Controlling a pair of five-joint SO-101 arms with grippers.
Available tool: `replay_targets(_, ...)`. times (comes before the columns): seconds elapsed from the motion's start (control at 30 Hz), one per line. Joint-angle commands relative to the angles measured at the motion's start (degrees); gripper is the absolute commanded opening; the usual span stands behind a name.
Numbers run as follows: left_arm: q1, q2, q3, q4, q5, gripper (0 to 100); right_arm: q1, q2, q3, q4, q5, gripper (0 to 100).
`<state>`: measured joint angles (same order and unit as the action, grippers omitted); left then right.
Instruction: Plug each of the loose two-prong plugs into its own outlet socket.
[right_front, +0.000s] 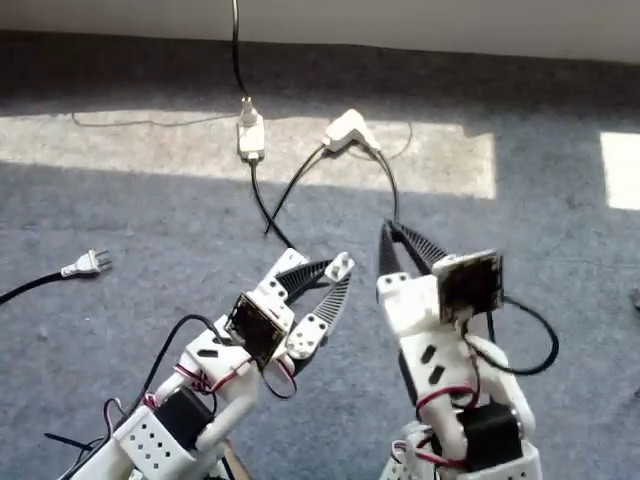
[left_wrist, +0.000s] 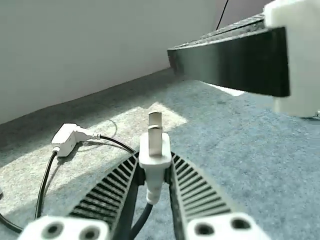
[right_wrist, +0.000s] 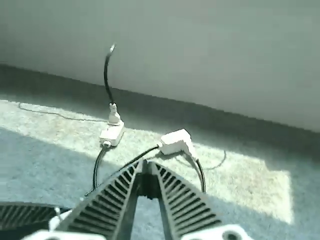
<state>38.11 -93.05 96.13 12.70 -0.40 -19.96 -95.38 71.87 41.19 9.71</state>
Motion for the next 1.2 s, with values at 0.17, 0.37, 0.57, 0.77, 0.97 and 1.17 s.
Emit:
replay_targets(0.17, 2.68, -0.57, 1.54, 0.35, -0.18, 1, -17.8, -9.01, 8.4, 0.92, 11.34, 0.7)
replay_targets(0.37, 2.68, -0.66, 1.54, 0.35, -0.26, 1, -17.01, -9.54, 9.63, -1.36, 11.6, 0.7)
replay_targets(0.57, 2.33, -1.27, 1.54, 0.35, -0.26, 1, -7.43, -9.54, 17.27, -8.75, 11.78, 0.7)
replay_targets(0.77, 2.33, -1.27, 1.54, 0.35, -0.26, 1, 1.1, -9.19, 27.12, -19.56, 11.87, 0.7)
replay_targets(0.97, 2.24, -1.27, 1.54, 0.35, -0.35, 1, 5.23, -9.01, 30.9, -21.58, 14.24, 0.7)
replay_targets(1.17, 2.24, -1.27, 1.54, 0.35, -0.35, 1, 5.76, -9.1, 30.9, -21.23, 14.24, 0.7)
